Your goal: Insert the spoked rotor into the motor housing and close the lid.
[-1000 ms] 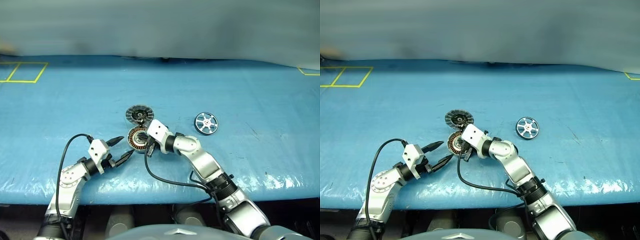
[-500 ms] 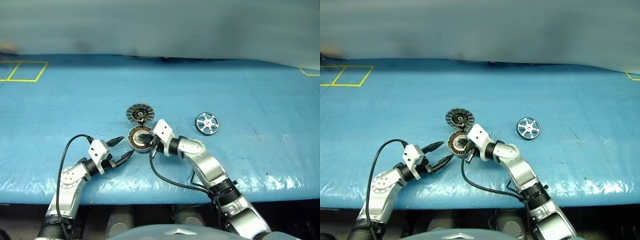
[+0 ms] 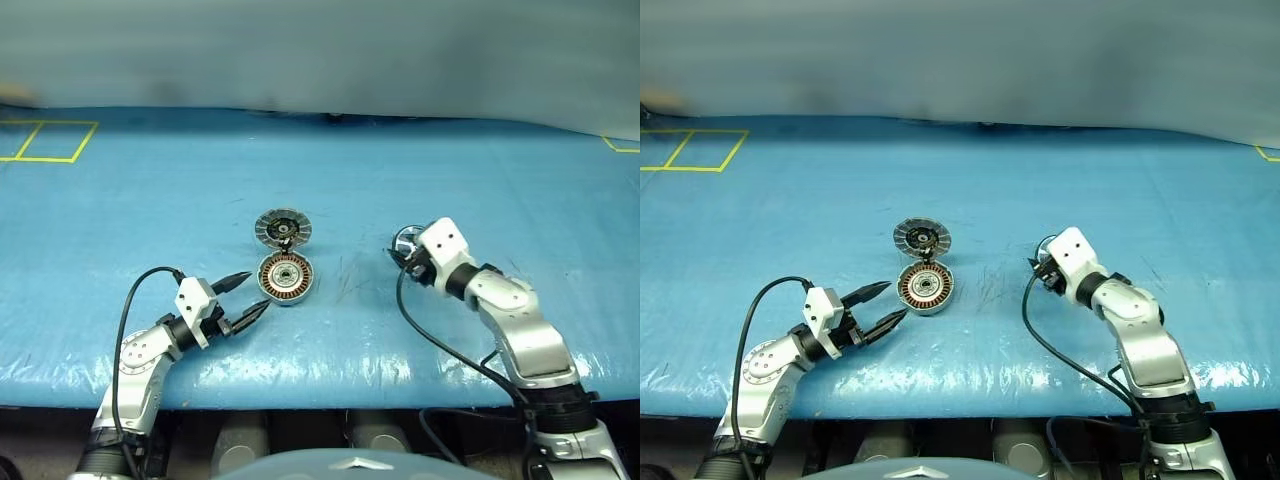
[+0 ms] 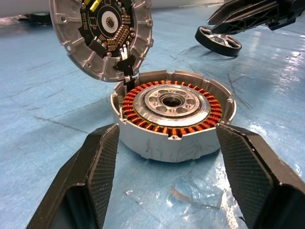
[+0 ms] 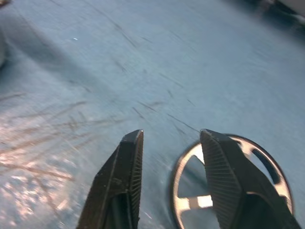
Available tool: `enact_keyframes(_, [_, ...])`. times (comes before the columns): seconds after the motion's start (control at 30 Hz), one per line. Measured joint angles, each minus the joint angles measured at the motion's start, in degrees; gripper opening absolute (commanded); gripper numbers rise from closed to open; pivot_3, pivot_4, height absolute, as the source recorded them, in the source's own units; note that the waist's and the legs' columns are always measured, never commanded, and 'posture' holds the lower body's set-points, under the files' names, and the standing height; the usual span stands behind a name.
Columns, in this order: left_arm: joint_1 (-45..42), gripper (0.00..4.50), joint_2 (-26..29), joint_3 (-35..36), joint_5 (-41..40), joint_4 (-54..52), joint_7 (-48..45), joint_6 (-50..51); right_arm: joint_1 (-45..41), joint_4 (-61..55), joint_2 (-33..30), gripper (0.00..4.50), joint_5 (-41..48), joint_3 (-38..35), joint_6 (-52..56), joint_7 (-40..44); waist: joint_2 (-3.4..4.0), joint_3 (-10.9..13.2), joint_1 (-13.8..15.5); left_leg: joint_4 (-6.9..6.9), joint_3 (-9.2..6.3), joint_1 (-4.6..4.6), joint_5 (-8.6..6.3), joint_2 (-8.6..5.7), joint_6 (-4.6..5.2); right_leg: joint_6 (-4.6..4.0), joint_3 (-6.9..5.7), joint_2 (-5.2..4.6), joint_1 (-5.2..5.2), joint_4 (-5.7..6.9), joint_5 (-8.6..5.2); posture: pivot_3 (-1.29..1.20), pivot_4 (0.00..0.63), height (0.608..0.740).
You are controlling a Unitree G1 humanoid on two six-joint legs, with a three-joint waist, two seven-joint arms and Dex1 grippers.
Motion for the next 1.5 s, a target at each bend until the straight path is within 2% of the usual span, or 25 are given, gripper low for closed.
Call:
enact_keyframes(0.17, [-0.2,3.42,-0.7,0.0,0.0,1.3,-0.2,-0.4,0.5,0.6,-2.0,2.29,0.0,-3.3,1.4,-1.1,0.0,0.0,0.0,0.03,0.04,0.0,0.0,-0.02,0.0,0.03,0.04,-0.03,0.02,-0.01,0.02,0.0,0.15,0.74])
enact_keyframes(0.63, [0.4,3.42,-1.0,0.0,0.6,1.8,0.0,-1.6,0.5,3.8,-3.7,2.29,-0.9,-3.1,4.7,-2.0,0.0,0.0,0.1,0.03,0.05,0.0,0.0,-0.03,0.0,0.05,0.05,-0.04,0.03,-0.01,0.03,0.0,0.15,0.74])
enact_keyframes(1.1, [0.2,3.42,-1.0,-0.5,0.8,1.8,0.1,-1.6,-4.2,10.7,-6.4,2.29,-3.7,2.5,1.7,0.8,-0.01,0.0,0.1,0.06,0.06,0.07,0.0,-0.04,0.0,0.12,0.06,-0.05,0.12,-0.01,0.08,0.0,0.15,0.74])
enact_keyframes(1.37, [0.4,3.42,-1.1,-0.6,1.0,1.8,0.8,-1.5,-7.4,13.7,-8.0,2.29,-4.4,5.2,0.8,6.2,-0.04,0.0,0.0,0.06,0.05,0.15,0.0,-0.02,0.0,0.29,0.05,-0.03,0.19,-0.01,0.18,0.0,0.15,0.74])
enact_keyframes(1.5, [0.7,3.42,-1.1,-0.6,1.3,1.8,1.2,-1.5,-7.7,14.3,-7.9,1.63,-2.5,5.0,0.9,9.2,-0.09,-0.1,0.0,0.06,0.04,0.2,0.0,-0.02,0.01,0.28,0.05,-0.02,0.24,-0.02,0.17,0.0,0.15,0.74])
